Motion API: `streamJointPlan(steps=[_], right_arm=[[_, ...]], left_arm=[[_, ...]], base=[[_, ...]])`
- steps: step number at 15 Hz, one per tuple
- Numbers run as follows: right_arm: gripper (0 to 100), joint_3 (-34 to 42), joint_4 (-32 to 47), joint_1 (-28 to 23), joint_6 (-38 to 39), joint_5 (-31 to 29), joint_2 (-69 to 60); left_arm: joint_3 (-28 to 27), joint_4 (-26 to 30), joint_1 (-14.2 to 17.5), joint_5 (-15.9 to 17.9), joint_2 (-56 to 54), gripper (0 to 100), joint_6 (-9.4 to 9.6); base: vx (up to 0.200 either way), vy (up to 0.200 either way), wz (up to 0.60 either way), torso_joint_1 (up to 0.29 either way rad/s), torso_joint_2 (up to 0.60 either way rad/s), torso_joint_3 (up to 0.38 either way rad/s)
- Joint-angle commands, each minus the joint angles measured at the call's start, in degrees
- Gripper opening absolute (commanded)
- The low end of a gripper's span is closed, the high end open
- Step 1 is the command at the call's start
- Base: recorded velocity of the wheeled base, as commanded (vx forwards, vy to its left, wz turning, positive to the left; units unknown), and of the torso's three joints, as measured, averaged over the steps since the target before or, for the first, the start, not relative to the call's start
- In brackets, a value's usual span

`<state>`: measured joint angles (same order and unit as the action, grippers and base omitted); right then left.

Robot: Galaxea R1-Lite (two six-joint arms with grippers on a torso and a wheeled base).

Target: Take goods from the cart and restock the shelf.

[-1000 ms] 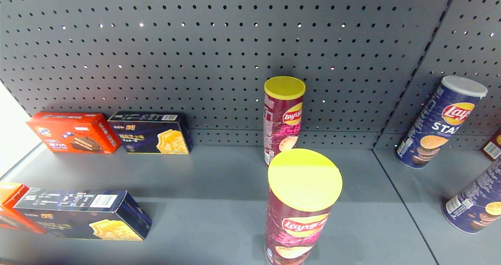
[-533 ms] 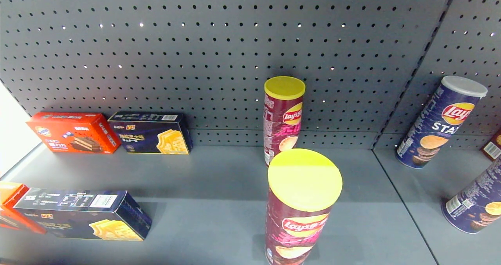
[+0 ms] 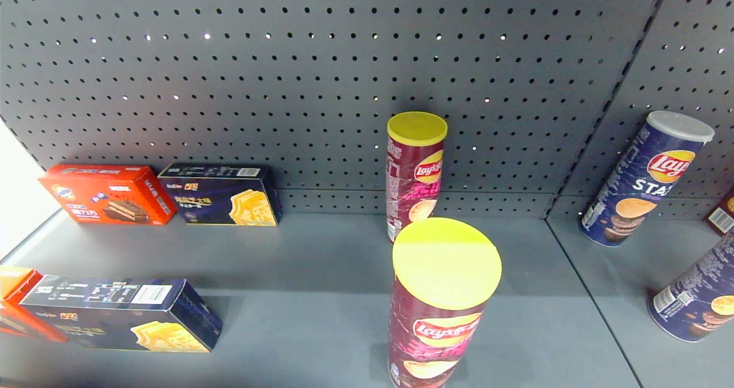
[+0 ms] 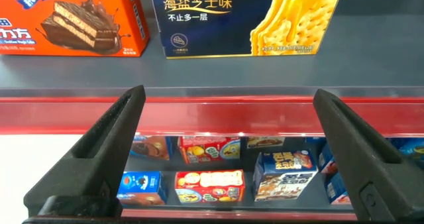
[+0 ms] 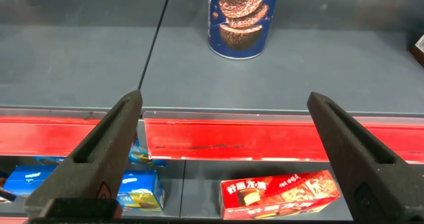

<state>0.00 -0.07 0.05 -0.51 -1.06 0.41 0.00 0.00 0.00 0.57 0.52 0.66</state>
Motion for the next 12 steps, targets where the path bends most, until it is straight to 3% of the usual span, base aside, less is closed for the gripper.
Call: streamJointPlan(steps=[1, 12], right_arm=[[100, 0.00, -0.01, 0.04, -0.02, 0.01, 0.02], [100, 0.00, -0.01, 0.04, 0.07, 0.01, 0.11]], left_arm=[[0.00, 0.00, 0.00, 0.04, 0.00, 100, 0.04], [0.00, 0.00, 0.00, -0.05, 0.00, 100, -0.04]], base=[[0.000, 0.000, 0.00, 0.000, 0.00, 0.000], [0.000, 0.000, 0.00, 0.000, 0.00, 0.000]])
